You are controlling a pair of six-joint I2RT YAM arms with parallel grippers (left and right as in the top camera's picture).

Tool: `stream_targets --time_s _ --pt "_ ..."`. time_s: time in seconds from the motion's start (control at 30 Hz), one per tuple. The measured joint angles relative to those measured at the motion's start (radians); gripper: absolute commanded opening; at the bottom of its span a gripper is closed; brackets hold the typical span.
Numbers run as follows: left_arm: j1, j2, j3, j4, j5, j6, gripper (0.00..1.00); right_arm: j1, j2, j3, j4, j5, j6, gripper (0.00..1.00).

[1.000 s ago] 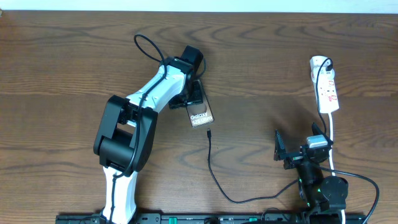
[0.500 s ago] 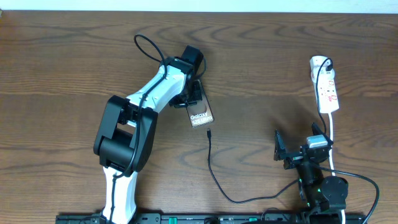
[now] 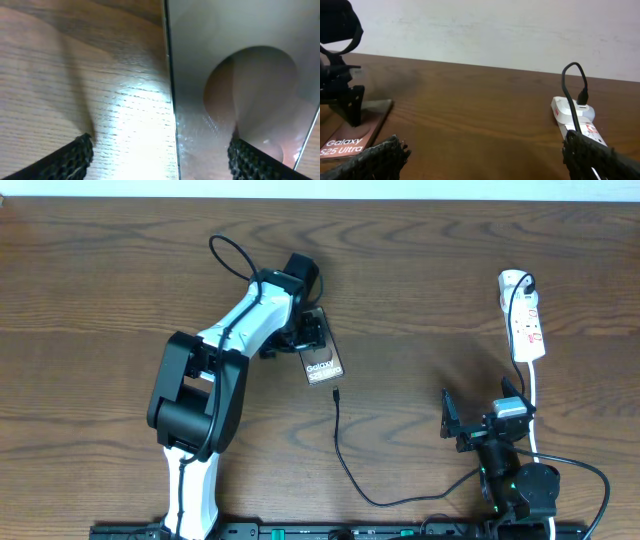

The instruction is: Plug charger to phone and switch on socket

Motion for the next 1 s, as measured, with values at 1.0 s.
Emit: stream_targets --time_s 1.0 --pt "-0.084 -0.030 0.000 0.123 0.006 -0.188 0.98 0.000 0.000 0.000 0.000 0.000 0.000 0.99"
